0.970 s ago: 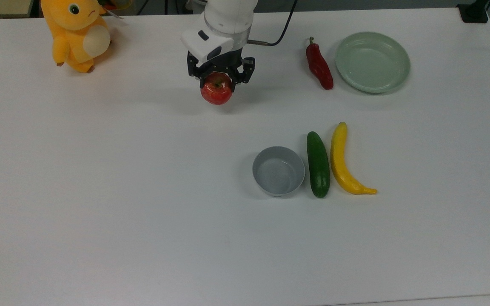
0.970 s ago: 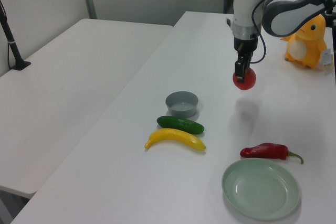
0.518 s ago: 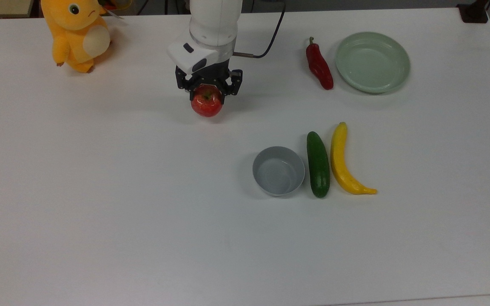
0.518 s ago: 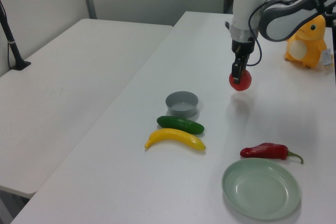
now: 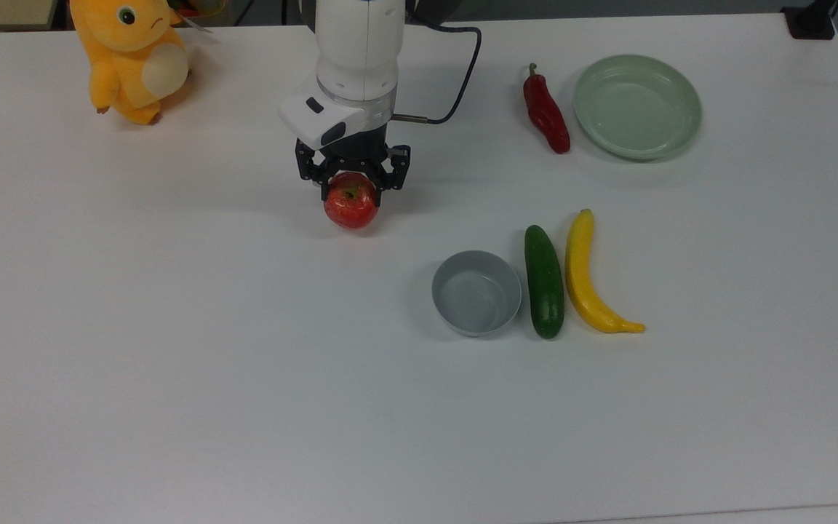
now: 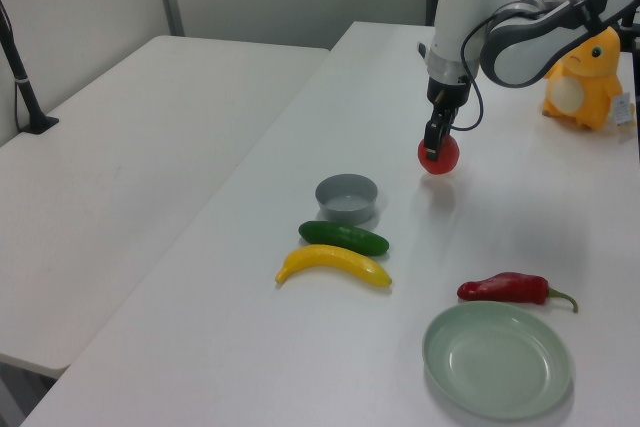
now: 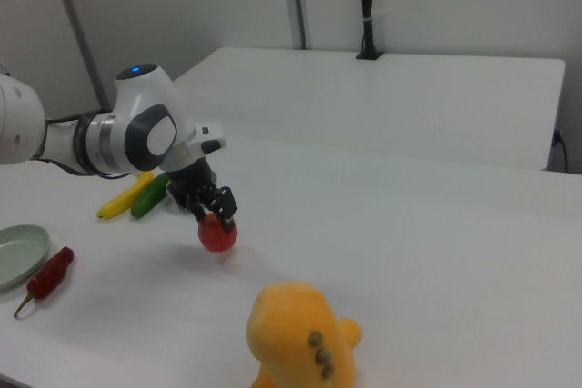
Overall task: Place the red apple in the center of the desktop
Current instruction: 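Lower the held apple onto the open table and open the gripper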
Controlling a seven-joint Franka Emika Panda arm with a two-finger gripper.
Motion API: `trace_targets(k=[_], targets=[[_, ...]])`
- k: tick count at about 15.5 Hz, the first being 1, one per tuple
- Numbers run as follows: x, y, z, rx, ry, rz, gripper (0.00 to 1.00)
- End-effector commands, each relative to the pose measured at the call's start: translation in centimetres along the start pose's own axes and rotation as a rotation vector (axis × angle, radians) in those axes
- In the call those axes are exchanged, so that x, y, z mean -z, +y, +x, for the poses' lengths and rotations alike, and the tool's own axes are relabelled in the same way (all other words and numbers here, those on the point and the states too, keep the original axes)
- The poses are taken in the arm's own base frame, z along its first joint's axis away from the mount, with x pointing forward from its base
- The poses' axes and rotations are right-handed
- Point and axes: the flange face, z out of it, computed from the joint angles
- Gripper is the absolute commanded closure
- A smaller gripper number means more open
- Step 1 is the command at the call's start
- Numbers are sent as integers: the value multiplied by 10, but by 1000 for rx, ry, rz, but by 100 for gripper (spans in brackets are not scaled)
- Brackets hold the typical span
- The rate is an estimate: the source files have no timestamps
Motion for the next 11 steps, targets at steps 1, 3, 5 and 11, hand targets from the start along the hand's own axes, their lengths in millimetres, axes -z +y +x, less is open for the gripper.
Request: trace_targets(k=[1,3,5,11], targets=[[2,2,5,3,30,6,56],[0,2,5,-1,34,8,49],[0,3,6,-3,34,8,21],[0,-2,5,7,32,12,0]])
